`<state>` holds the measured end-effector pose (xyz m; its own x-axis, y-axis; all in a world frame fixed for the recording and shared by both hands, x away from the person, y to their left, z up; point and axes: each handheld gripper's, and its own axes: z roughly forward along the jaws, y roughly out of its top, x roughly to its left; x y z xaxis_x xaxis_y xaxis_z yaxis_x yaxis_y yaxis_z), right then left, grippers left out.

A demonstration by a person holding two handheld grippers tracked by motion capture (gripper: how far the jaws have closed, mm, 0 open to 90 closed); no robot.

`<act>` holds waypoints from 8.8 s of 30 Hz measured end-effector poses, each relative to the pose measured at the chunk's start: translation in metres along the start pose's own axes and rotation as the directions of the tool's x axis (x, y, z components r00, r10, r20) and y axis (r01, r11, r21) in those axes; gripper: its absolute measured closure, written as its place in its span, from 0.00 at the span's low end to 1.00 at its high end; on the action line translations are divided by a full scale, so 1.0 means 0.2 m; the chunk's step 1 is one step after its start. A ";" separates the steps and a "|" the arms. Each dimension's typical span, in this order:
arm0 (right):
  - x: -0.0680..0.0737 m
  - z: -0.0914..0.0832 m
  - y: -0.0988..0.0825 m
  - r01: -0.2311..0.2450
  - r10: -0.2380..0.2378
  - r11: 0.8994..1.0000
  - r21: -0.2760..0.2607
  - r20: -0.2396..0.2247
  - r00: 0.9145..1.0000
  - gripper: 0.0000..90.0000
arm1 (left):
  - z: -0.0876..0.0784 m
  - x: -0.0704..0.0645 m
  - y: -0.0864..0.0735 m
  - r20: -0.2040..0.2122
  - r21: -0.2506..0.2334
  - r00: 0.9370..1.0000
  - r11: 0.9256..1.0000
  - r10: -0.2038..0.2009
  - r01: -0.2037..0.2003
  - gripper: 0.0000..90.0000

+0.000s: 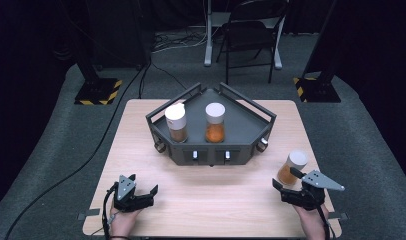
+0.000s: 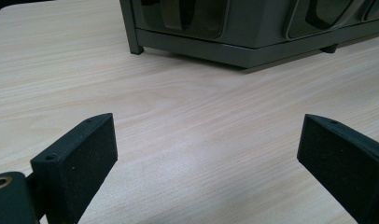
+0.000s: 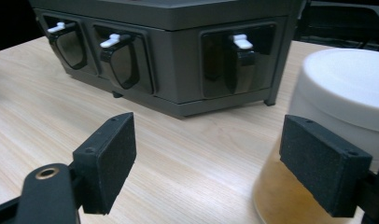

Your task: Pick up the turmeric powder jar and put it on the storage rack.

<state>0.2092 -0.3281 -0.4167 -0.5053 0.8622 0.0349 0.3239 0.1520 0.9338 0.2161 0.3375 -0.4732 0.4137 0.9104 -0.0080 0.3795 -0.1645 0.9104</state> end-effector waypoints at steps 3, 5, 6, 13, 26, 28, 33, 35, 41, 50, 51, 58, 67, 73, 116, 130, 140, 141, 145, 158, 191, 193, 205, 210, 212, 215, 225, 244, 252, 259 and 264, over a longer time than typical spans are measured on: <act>-0.02 -0.02 0.00 -0.008 0.008 1.000 -0.002 0.007 1.000 0.20 | 0.00 0.00 0.00 0.000 0.000 1.000 1.000 0.001 -0.001 0.05; -0.02 -0.03 0.00 -0.013 0.013 1.000 -0.002 0.015 1.000 0.21 | 0.00 0.00 0.00 0.000 0.001 1.000 1.000 0.001 -0.001 0.05; -0.03 -0.03 0.00 -0.016 0.016 1.000 -0.003 0.012 1.000 0.21 | 0.00 0.00 0.00 -0.001 0.001 1.000 1.000 0.000 0.000 0.05; -0.05 -0.06 0.01 -0.011 0.011 1.000 0.005 0.022 1.000 0.22 | 0.00 0.00 0.00 0.000 0.002 1.000 1.000 0.001 -0.001 0.05; -0.08 -0.08 0.02 -0.021 0.020 1.000 0.021 0.042 0.999 0.22 | 0.00 0.00 0.00 -0.001 0.004 1.000 1.000 0.003 -0.003 0.05; -0.09 -0.09 0.01 -0.027 0.026 0.999 0.020 0.049 0.998 0.21 | 0.00 0.00 0.00 -0.001 0.004 1.000 1.000 0.003 -0.003 0.05; -0.10 -0.08 0.00 -0.037 0.036 0.999 0.018 0.066 0.997 0.20 | 0.00 0.00 0.00 -0.001 0.004 1.000 1.000 0.003 -0.003 0.05; -0.10 -0.08 0.00 -0.035 0.034 0.999 0.018 0.074 0.997 0.19 | 0.00 0.00 0.00 -0.001 0.004 1.000 1.000 0.005 -0.005 0.05; -0.12 -0.05 -0.01 -0.042 0.040 0.999 0.021 0.090 0.995 0.17 | 0.00 0.00 0.00 -0.002 0.005 1.000 1.000 0.005 -0.005 0.05; -0.15 0.00 0.00 -0.048 0.045 0.998 0.034 0.093 0.995 0.15 | 0.00 -0.01 0.00 -0.005 0.004 1.000 1.000 0.007 -0.007 0.05; -0.15 0.00 0.00 -0.050 0.046 0.998 0.034 0.092 0.995 0.15 | 0.00 -0.01 0.00 -0.006 0.004 1.000 1.000 0.007 -0.007 0.05; -0.18 0.05 0.00 -0.062 0.056 0.996 0.060 0.089 0.994 0.15 | 0.00 -0.01 0.00 -0.007 0.006 1.000 1.000 0.008 -0.008 0.05; -0.18 0.09 0.04 -0.049 0.041 0.996 0.072 0.104 0.994 0.20 | 0.00 -0.01 0.01 -0.005 0.008 1.000 1.000 0.005 -0.005 0.05; -0.18 0.13 0.09 -0.034 0.021 0.995 0.097 0.126 0.992 0.29 | -0.01 -0.01 0.00 -0.006 0.004 1.000 1.000 0.003 -0.003 0.05; -0.05 0.15 0.70 0.121 -0.129 0.985 0.119 0.058 0.990 0.38 | -0.01 -0.01 0.00 -0.004 0.008 1.000 1.000 0.000 0.000 0.05; 0.03 0.22 0.92 0.156 -0.157 0.982 0.109 0.009 0.987 0.38 | -0.01 -0.01 0.00 -0.003 0.009 1.000 1.000 0.000 0.000 0.05; 0.09 0.27 1.01 0.181 -0.181 0.978 0.101 -0.008 0.983 0.38 | -0.01 -0.01 0.00 -0.003 0.008 1.000 1.000 0.001 -0.001 0.05; 0.10 0.28 1.02 0.182 -0.182 0.978 0.101 -0.010 0.983 0.38 | -0.01 -0.01 0.00 -0.004 0.007 1.000 1.000 0.001 -0.001 0.05; 0.12 0.33 1.04 0.185 -0.185 0.977 0.107 -0.015 0.983 0.38 | -0.01 -0.01 0.00 -0.003 0.006 1.000 1.000 -0.001 0.001 0.05; 0.16 0.47 1.07 0.156 -0.157 0.982 0.102 0.002 0.988 0.38 | -0.01 0.00 0.00 -0.002 0.004 1.000 1.000 -0.005 0.005 0.05; 0.20 0.69 1.04 0.099 -0.107 0.984 0.146 0.047 0.993 0.38 | -0.01 0.00 0.00 -0.001 0.003 1.000 1.000 -0.007 0.007 0.05; 0.19 0.69 1.04 0.093 -0.100 0.985 0.146 0.046 0.994 0.38 | -0.01 0.00 0.00 -0.002 0.002 1.000 1.000 -0.006 0.006 0.05; 0.15 0.67 1.04 0.094 -0.100 0.984 0.151 0.028 0.995 0.35 | -0.01 0.00 0.00 -0.001 0.005 1.000 1.000 -0.006 0.006 0.05; 0.13 0.63 1.03 0.084 -0.088 0.987 0.138 0.020 0.996 0.28 | -0.01 0.00 0.00 -0.001 0.006 1.000 1.000 -0.005 0.005 0.05; 0.13 0.61 1.02 0.082 -0.086 0.989 0.126 0.021 0.996 0.25 | -0.01 0.00 0.00 -0.002 0.004 1.000 1.000 -0.005 0.005 0.05; 0.14 0.56 1.00 0.097 -0.100 0.989 0.110 0.017 0.995 0.23 | -0.01 0.00 0.00 -0.001 0.005 1.000 1.000 -0.005 0.005 0.05; 0.10 0.44 0.85 0.138 -0.141 0.986 0.093 0.024 0.990 0.19 | -0.01 -0.01 0.00 -0.005 0.004 1.000 1.000 -0.004 0.004 0.05; -0.03 0.24 0.40 0.112 -0.117 0.990 0.089 0.052 0.992 0.15 | -0.01 -0.01 0.00 -0.006 0.006 1.000 1.000 -0.004 0.004 0.05; -0.03 0.20 0.22 0.089 -0.098 0.989 0.120 0.076 0.992 0.13 | -0.01 -0.01 0.00 -0.003 0.007 1.000 1.000 -0.007 0.007 0.05; -0.07 0.18 0.10 0.037 -0.048 0.992 0.122 0.088 0.995 0.13 | -0.02 -0.01 0.00 -0.003 0.006 1.000 1.000 -0.006 0.006 0.05; -0.08 0.18 0.03 0.020 -0.035 0.989 0.147 0.100 0.994 0.13 | -0.02 -0.01 0.00 -0.004 0.007 1.000 1.000 -0.005 0.005 0.05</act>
<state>0.2480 -0.3231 -0.4252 -0.4338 0.9004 -0.0333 0.4282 0.2385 0.8716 0.2124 0.3366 -0.4724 0.4086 0.9127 -0.0106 0.3871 -0.1627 0.9076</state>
